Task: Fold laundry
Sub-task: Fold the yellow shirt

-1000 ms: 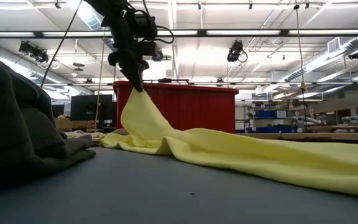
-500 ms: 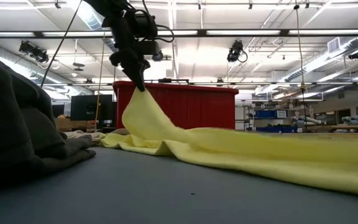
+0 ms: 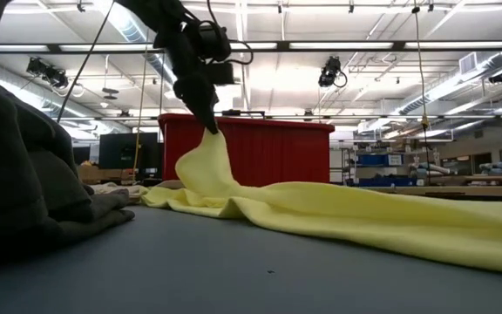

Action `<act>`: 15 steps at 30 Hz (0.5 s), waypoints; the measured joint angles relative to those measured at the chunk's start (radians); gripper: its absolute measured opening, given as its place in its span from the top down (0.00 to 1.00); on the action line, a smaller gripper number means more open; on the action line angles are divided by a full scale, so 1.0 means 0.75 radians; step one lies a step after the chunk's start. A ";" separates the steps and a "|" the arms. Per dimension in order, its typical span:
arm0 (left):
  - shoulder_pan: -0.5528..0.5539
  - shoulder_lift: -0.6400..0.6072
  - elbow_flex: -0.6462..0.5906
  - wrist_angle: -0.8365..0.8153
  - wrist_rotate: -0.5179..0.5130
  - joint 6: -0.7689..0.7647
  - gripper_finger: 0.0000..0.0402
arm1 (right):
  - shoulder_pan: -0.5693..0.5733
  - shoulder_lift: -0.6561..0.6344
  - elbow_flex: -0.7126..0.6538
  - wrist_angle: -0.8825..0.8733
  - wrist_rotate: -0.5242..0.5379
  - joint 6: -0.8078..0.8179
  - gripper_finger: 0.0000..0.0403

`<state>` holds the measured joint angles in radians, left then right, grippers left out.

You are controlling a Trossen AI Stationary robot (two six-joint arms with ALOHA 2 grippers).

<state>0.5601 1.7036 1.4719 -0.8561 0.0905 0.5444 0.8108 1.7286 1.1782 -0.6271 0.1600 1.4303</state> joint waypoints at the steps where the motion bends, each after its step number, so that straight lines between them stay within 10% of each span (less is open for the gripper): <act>1: -0.005 0.010 0.000 0.008 -0.001 -0.022 0.95 | -0.044 -0.014 -0.001 -0.067 0.000 -0.083 0.71; 6: -0.035 0.030 0.000 0.072 0.000 -0.225 0.79 | -0.352 -0.072 -0.042 -0.261 0.000 -0.532 0.71; 15: -0.089 0.033 0.000 0.008 -0.097 -0.691 0.67 | -1.031 -0.121 -0.455 0.590 -0.292 -0.951 0.74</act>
<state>0.4933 1.7286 1.4719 -0.8504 0.0181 0.0265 0.0372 1.6378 0.8369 -0.1848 -0.0592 0.7173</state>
